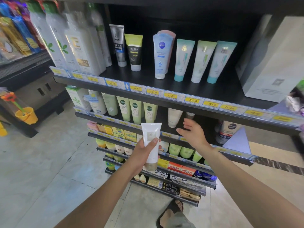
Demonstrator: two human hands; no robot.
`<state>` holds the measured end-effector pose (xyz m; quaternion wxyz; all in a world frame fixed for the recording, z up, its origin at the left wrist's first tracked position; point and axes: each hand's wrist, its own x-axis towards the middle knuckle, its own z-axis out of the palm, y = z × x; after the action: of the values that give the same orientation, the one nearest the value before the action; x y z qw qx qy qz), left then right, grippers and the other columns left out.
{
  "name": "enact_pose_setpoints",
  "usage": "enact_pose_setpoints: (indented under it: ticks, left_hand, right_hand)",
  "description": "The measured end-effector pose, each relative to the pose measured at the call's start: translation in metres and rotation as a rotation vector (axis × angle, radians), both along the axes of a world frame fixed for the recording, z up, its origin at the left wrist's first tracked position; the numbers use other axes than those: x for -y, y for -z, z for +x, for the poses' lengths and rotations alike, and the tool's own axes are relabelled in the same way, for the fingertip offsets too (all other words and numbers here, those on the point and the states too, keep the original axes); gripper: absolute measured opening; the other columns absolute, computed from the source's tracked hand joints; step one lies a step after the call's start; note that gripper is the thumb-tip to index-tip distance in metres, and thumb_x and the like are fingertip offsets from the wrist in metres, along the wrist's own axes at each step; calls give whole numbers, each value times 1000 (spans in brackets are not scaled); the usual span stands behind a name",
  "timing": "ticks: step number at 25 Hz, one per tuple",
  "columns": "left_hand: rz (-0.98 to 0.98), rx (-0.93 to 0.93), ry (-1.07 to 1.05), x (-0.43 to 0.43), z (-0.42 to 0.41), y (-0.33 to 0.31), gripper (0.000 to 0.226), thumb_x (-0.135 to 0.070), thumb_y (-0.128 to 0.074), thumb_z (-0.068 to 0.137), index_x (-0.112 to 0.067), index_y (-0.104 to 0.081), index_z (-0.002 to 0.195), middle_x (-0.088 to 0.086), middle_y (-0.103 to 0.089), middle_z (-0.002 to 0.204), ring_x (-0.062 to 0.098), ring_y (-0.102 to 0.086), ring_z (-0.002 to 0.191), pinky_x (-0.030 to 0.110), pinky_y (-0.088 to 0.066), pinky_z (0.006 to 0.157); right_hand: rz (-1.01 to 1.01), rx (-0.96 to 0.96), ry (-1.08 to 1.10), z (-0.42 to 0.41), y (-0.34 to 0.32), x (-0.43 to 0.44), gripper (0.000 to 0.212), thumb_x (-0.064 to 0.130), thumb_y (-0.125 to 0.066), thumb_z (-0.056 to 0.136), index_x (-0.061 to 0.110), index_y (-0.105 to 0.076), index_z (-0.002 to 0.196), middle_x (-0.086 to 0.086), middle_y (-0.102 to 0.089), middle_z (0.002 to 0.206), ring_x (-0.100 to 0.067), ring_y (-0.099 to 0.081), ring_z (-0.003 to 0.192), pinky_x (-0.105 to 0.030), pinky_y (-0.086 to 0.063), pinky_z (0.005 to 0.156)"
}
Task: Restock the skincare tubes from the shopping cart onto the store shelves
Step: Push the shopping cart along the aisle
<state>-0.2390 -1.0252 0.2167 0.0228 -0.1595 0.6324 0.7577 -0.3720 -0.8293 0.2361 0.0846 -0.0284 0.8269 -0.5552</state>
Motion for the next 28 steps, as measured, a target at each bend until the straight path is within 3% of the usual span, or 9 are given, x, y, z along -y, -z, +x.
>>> enact_pose_setpoints:
  ticks: [3,5,8,12,15,20,22,26,28]
  left_hand:
    - [4,1,54,-14,3,-6,42,-49,-71,93,-30,-61,130,5,-75,119,30,-69,113,53,-56,100]
    - [12,-7,70,-26,5,-9,43,-50,-69,90,-34,-60,128,4,-74,120,28,-69,112,49,-56,100]
    - [28,-34,110,-42,8,-10,40,-47,-68,92,-34,-59,130,-1,-75,120,21,-70,114,47,-55,102]
    - [24,-45,197,-54,8,-13,54,-51,-71,87,-33,-57,136,1,-74,123,21,-70,116,47,-55,103]
    - [-99,-49,248,-61,4,-15,40,-48,-66,96,-39,-55,133,-2,-72,125,17,-70,115,45,-56,103]
    - [-125,-84,204,-56,-12,-13,34,-60,-43,104,-46,-60,131,-16,-65,133,6,-59,128,46,-50,110]
    - [-309,-95,184,-46,-18,-8,40,-60,-39,105,-45,-53,139,-19,-55,144,4,-47,138,43,-40,118]
    - [-1082,-114,262,-26,-29,13,61,-59,-30,106,-36,-23,162,-8,-13,171,13,-6,158,45,-19,127]
    - [-1335,-100,308,-20,-35,24,70,-64,-17,103,-32,-9,165,-5,2,173,17,9,159,46,-9,129]
  right_hand:
    - [15,5,-100,35,-9,-11,33,19,-78,89,17,-70,120,0,-73,111,-15,-71,101,-35,-60,91]
    - [-14,125,-236,57,-15,-16,22,20,-75,91,17,-72,113,-2,-75,105,-15,-73,97,-35,-62,86]
    - [39,199,-470,81,-16,-20,26,26,-77,89,19,-72,114,2,-76,107,-13,-73,99,-33,-62,86]
    - [66,117,-523,95,-9,-27,36,36,-81,83,23,-73,115,3,-76,109,-17,-72,103,-39,-59,93]
    - [76,86,-494,99,-11,-33,37,34,-84,81,28,-71,116,9,-76,107,-13,-72,102,-35,-60,91]
    - [165,-123,-259,88,-22,-49,45,24,-88,77,48,-60,103,26,-70,97,9,-66,94,-15,-56,75]
    - [122,-181,-156,74,-27,-57,47,23,-88,78,47,-59,107,28,-64,104,14,-64,95,-10,-54,76]
    - [158,-236,-78,37,-24,-65,51,20,-83,83,35,-60,126,20,-60,118,12,-59,102,-5,-48,84]
    - [165,-278,-70,22,-16,-64,48,18,-82,85,28,-63,128,14,-62,120,9,-59,103,-6,-48,87]
